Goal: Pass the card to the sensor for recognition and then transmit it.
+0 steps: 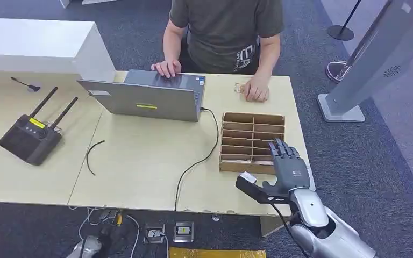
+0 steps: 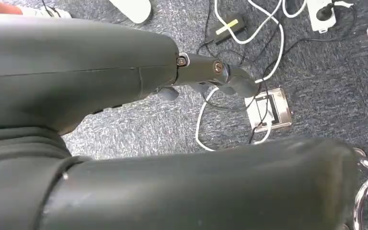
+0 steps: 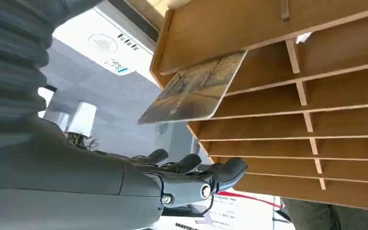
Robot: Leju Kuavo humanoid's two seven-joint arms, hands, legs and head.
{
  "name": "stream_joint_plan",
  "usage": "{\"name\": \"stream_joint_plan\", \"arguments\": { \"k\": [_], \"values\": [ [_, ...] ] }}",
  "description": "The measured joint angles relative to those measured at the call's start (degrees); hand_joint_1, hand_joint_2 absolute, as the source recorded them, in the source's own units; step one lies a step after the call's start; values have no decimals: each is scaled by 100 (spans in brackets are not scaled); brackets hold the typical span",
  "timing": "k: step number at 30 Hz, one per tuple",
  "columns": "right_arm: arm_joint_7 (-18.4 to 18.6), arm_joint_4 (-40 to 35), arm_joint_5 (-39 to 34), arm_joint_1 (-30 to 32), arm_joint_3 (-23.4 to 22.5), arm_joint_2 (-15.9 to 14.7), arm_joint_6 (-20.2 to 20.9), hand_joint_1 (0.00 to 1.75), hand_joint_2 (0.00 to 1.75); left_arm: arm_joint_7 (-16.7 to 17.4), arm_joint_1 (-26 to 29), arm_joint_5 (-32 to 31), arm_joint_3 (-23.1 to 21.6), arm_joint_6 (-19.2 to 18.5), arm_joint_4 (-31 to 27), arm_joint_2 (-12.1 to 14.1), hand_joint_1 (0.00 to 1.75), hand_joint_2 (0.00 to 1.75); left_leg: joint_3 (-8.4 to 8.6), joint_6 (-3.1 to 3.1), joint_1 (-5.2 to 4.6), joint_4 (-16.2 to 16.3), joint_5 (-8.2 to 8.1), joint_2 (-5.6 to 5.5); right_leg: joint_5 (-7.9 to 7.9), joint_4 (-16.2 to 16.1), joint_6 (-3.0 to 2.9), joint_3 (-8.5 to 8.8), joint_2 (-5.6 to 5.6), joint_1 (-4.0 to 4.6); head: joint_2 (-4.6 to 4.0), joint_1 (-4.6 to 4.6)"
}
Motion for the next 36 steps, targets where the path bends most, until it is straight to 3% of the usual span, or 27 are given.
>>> {"name": "stream_joint_plan", "arguments": {
  "k": [4, 5, 6, 36],
  "values": [
    [11, 66, 20, 0, 0, 9, -2, 0, 175, 0, -5, 24, -44, 0, 0, 0, 0, 0, 0, 0, 0, 0, 0, 0, 0, 0, 0, 0, 0, 0, 0, 2],
    [11, 83, 24, 1, 0, 11, -15, 126, 175, 0, -5, 39, -48, 0, 0, 0, 0, 0, 0, 0, 0, 0, 0, 0, 0, 0, 0, 0, 0, 0, 0, 2],
    [11, 98, 35, 1, 0, 13, -33, 175, 175, 0, -6, 52, -52, 0, 0, 0, 0, 0, 0, 0, 0, 0, 0, 0, 0, 0, 0, 0, 0, 0, 0, 2],
    [-173, 466, -125, -10, -4, 151, -402, 175, 175, 0, -74, 74, -321, -24, 44, 39, 0, 0, 0, 0, 0, 0, 0, -1, 0, 0, 0, 1, 0, 0, 0, 2]
  ]
}}
